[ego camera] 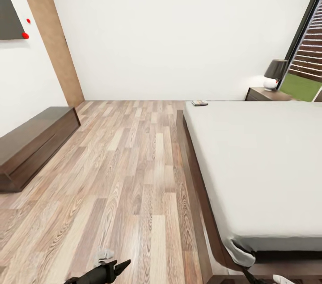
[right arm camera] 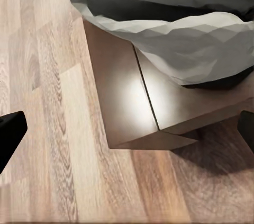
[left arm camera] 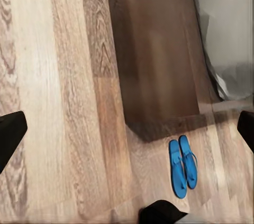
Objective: In the bedroom, move the book from the bed onto either nightstand, and place the two sandals side by side next to the bed.
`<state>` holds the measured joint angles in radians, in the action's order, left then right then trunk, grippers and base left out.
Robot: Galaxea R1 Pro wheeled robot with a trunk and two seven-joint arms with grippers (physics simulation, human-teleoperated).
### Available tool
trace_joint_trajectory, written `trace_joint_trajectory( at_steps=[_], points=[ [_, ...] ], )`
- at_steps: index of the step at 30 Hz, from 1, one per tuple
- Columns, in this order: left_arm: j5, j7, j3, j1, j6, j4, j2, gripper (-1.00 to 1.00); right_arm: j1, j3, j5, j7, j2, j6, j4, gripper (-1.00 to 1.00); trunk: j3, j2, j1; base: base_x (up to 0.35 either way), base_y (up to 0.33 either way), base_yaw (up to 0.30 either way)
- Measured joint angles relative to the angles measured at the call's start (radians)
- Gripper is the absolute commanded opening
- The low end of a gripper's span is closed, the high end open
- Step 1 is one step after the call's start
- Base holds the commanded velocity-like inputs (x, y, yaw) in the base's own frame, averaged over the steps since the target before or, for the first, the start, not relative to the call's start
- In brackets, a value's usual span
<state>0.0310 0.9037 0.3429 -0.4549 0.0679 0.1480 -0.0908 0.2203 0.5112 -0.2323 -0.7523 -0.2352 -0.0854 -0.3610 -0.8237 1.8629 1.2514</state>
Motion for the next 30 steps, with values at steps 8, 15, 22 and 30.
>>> trace_joint_trajectory(
  at_steps=[8, 15, 22, 30],
  points=[
    [0.057, -0.038, -0.007, 0.000, 0.001, -0.005, 0.010, 1.00, 0.000, -0.001, 0.001, 0.000, 0.001, 0.000, 0.016, 1.00, 0.025, -0.056, -0.031, 0.000, 0.000, 0.000],
    [0.063, -0.120, -0.007, 0.000, 0.002, -0.006, 0.013, 1.00, 0.000, -0.001, 0.004, 0.001, 0.008, 0.000, 0.018, 1.00, 0.047, -0.105, -0.058, 0.000, 0.000, 0.000],
    [0.063, -0.130, -0.007, 0.000, 0.002, -0.006, 0.017, 1.00, 0.000, -0.001, 0.049, 0.002, 0.029, 0.000, 0.018, 1.00, 0.069, -0.154, -0.084, 0.000, 0.000, 0.000],
    [0.063, -0.131, -0.007, 0.000, 0.002, -0.006, 0.017, 1.00, 0.000, -0.001, 0.079, 0.001, 0.036, 0.000, 0.018, 1.00, 0.094, -0.210, -0.115, 0.000, 0.000, 0.000]
  ],
)
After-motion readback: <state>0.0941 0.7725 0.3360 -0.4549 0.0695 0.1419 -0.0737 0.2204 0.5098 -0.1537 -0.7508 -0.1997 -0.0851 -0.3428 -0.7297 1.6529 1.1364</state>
